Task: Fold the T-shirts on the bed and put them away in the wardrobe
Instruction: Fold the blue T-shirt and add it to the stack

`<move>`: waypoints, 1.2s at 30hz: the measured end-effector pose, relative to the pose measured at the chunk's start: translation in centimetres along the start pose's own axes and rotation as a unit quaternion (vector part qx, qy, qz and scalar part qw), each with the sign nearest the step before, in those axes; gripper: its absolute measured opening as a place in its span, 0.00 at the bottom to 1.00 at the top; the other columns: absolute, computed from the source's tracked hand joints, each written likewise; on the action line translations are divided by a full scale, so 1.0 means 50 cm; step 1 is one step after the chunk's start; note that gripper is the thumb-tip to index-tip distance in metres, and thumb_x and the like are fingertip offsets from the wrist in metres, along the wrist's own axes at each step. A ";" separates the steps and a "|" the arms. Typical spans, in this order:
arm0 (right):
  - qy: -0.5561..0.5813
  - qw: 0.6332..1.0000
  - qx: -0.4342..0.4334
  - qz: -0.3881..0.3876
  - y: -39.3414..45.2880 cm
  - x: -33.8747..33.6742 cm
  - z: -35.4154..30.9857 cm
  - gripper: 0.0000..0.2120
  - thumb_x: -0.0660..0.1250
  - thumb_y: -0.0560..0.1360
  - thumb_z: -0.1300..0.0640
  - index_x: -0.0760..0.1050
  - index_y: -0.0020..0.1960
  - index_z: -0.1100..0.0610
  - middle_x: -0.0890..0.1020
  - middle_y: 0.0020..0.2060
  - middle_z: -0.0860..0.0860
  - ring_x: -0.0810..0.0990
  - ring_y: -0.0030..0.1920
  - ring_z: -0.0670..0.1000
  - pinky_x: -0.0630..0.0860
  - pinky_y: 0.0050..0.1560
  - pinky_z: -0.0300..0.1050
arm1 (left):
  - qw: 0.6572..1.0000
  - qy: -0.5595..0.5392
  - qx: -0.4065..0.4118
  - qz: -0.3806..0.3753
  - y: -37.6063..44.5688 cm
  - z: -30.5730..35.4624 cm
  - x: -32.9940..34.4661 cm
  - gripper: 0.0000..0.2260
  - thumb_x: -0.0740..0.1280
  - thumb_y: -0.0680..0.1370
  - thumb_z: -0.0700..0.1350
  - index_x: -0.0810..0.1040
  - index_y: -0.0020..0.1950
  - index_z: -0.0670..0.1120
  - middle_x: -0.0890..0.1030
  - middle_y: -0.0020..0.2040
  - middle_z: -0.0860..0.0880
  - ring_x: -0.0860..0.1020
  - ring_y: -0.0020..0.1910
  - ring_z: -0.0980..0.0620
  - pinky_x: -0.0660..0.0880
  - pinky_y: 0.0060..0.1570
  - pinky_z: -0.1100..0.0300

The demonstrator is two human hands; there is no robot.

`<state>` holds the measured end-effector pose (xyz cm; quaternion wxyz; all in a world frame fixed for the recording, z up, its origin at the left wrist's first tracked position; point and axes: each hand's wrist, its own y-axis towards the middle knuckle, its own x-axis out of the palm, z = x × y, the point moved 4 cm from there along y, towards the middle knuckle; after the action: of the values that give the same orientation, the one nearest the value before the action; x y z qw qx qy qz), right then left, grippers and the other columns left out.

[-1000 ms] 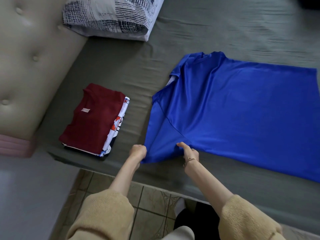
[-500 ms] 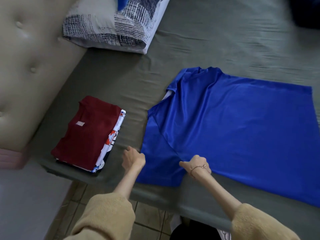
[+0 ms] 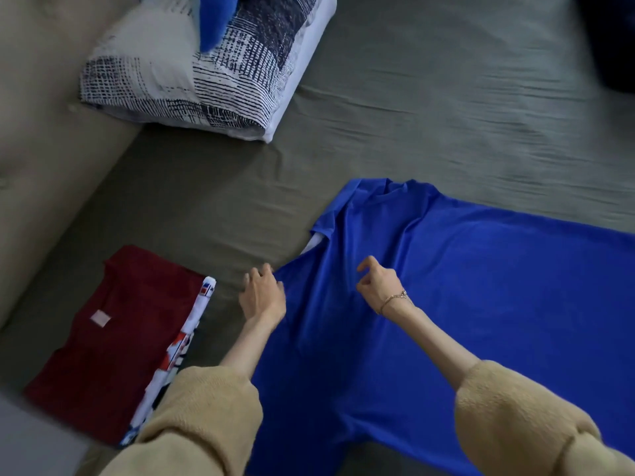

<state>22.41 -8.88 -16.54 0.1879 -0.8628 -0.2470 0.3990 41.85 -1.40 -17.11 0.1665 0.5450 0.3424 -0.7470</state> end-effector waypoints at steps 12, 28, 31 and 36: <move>-0.139 0.973 0.047 0.176 0.194 -0.163 -0.030 0.20 0.63 0.76 0.57 0.65 0.66 0.57 0.60 0.71 0.54 0.57 0.72 0.53 0.55 0.70 0.59 | 0.978 -0.171 0.092 -0.081 0.199 0.166 -0.037 0.18 0.58 0.81 0.53 0.72 0.64 0.42 0.74 0.64 0.43 0.68 0.65 0.45 0.64 0.64 0.54; 0.146 0.983 0.071 0.084 0.369 -0.269 -0.025 0.10 0.72 0.71 0.58 0.71 0.37 0.52 0.74 0.35 0.49 0.72 0.39 0.48 0.68 0.39 0.36 | 0.921 -0.334 0.041 -0.196 0.331 0.397 -0.011 0.10 0.66 0.76 0.48 0.78 0.40 0.43 0.78 0.42 0.44 0.76 0.44 0.48 0.69 0.42 0.61; 0.340 0.931 0.021 0.131 0.369 -0.295 -0.028 0.16 0.67 0.71 0.71 0.67 0.35 0.52 0.73 0.35 0.45 0.68 0.35 0.41 0.64 0.26 0.25 | 0.875 -0.455 0.048 -0.159 0.376 0.387 -0.027 0.10 0.63 0.77 0.36 0.71 0.36 0.45 0.73 0.35 0.48 0.71 0.37 0.52 0.67 0.35 0.67; 0.364 0.925 -0.012 0.105 0.399 -0.290 -0.022 0.19 0.62 0.71 0.77 0.72 0.55 0.57 0.76 0.55 0.53 0.72 0.55 0.45 0.70 0.38 0.23 | 0.854 -0.504 0.057 -0.118 0.418 0.361 -0.032 0.06 0.56 0.81 0.36 0.70 0.54 0.45 0.73 0.44 0.55 0.73 0.44 0.57 0.71 0.45 0.71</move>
<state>20.66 -33.49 -17.60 0.2114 -0.9719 -0.0741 0.0721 42.74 -28.95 -19.42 0.1952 0.0579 0.2304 -0.9515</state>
